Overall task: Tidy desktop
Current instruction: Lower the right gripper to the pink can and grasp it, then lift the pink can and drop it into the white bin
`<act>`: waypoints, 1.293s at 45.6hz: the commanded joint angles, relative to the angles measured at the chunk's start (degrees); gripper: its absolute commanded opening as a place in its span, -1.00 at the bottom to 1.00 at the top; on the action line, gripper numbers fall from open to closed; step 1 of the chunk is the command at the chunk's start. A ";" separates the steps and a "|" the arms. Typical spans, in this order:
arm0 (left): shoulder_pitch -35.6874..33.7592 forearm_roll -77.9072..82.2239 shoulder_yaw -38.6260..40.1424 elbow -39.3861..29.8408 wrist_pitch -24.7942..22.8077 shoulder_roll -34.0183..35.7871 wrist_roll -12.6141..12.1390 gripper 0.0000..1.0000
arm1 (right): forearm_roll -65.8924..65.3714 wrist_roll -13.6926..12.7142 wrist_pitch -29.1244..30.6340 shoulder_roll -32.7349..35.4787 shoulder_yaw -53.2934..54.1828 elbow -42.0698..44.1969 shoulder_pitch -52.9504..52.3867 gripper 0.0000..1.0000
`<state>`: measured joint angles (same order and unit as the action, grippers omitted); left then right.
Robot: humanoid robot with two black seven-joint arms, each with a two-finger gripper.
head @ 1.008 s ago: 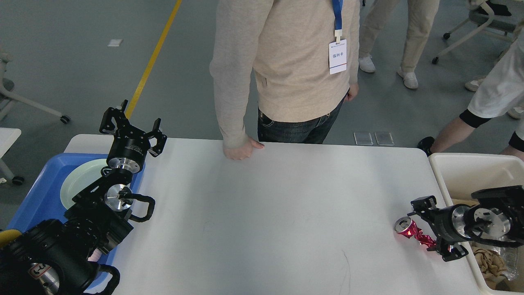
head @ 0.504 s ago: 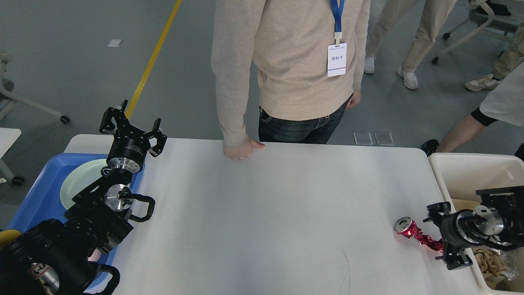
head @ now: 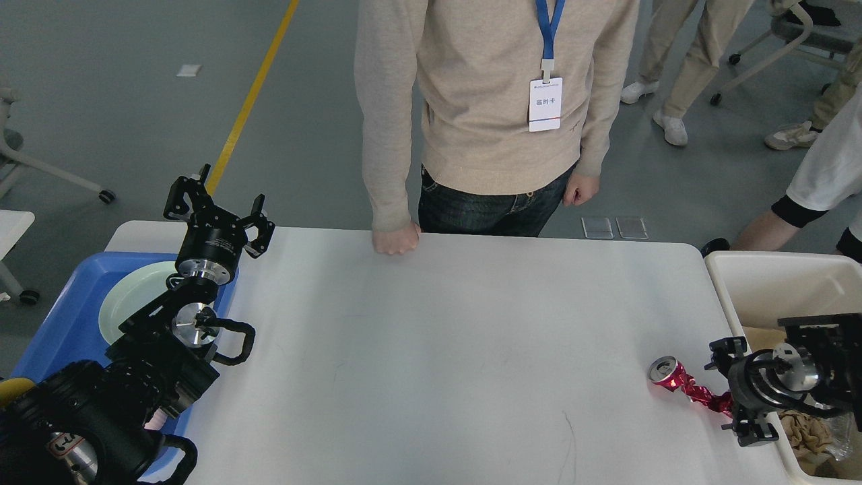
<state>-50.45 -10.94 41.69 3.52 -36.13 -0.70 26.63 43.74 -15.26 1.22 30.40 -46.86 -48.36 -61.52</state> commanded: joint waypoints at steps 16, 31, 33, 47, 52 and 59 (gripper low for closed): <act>0.00 -0.05 -0.03 0.00 0.00 0.00 0.00 0.93 | -4.90 0.59 -2.72 -2.19 2.29 1.51 0.96 -0.07; 0.00 0.04 0.06 0.00 0.00 0.00 0.00 0.93 | -5.33 0.67 -2.72 -2.19 3.96 2.39 1.84 -0.69; 0.00 -0.05 0.06 0.00 0.00 0.00 0.00 0.93 | -5.34 0.67 -2.72 -2.27 3.96 2.39 1.84 -0.77; 0.00 -0.05 -0.02 0.00 0.00 0.00 0.00 0.93 | -7.88 0.67 -2.46 -2.19 4.14 1.78 0.35 -1.00; 0.00 -0.05 -0.03 0.00 0.00 0.00 0.00 0.93 | -7.97 0.67 -1.75 -1.66 4.32 0.90 -2.98 -1.00; 0.00 -0.05 0.06 0.00 0.00 0.00 0.00 0.93 | -11.57 0.59 -1.66 0.71 2.74 -2.79 -10.89 -1.00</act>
<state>-50.45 -10.98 41.68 3.52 -36.13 -0.70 26.63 34.98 -14.59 -0.55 29.17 -43.08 -48.58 -66.45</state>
